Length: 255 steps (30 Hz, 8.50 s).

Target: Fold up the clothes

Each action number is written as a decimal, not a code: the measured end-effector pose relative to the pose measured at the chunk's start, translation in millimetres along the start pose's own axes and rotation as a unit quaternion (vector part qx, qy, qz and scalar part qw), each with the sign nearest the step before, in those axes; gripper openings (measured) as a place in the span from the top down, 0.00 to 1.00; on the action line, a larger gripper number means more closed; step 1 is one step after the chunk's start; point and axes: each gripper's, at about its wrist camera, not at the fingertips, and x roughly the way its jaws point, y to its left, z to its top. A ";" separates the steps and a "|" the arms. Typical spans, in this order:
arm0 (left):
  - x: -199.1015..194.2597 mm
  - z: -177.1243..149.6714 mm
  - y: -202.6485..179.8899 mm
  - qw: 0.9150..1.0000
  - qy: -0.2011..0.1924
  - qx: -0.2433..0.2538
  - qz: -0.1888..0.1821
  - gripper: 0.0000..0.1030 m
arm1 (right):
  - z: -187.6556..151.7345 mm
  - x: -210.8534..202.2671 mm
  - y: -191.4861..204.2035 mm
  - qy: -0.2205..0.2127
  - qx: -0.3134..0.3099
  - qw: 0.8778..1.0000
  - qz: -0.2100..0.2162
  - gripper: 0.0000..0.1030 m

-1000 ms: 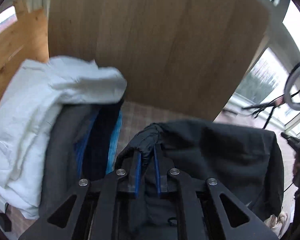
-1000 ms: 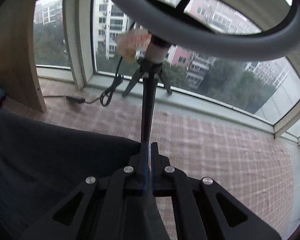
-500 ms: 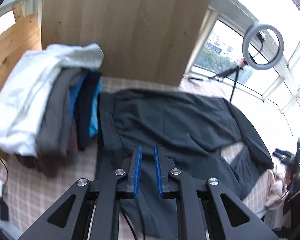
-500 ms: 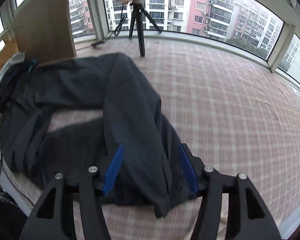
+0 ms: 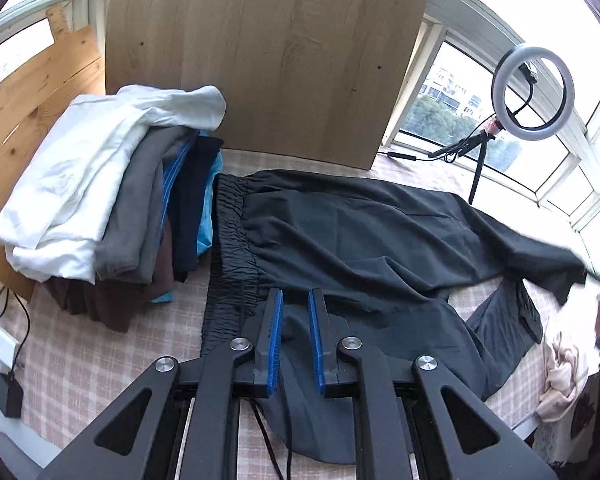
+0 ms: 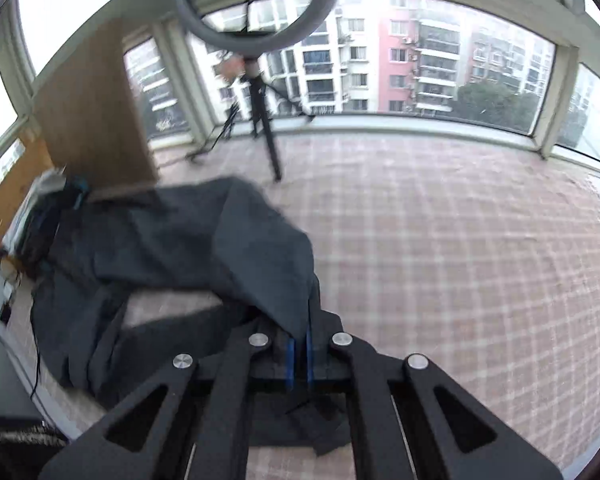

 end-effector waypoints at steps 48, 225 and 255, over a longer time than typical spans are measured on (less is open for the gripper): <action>-10.8 -33.3 81.6 0.998 0.045 0.048 -0.016 0.96 | -112.4 -102.5 -16.2 0.014 0.143 0.989 0.020 0.78; 154.4 62.4 29.2 0.982 0.133 0.095 0.098 0.61 | 17.5 190.2 -178.9 0.130 0.081 0.981 -0.117 0.70; -10.5 94.9 42.9 0.999 -0.006 -0.041 0.034 0.95 | 18.4 -36.2 -167.1 -0.123 0.102 0.983 -0.085 0.97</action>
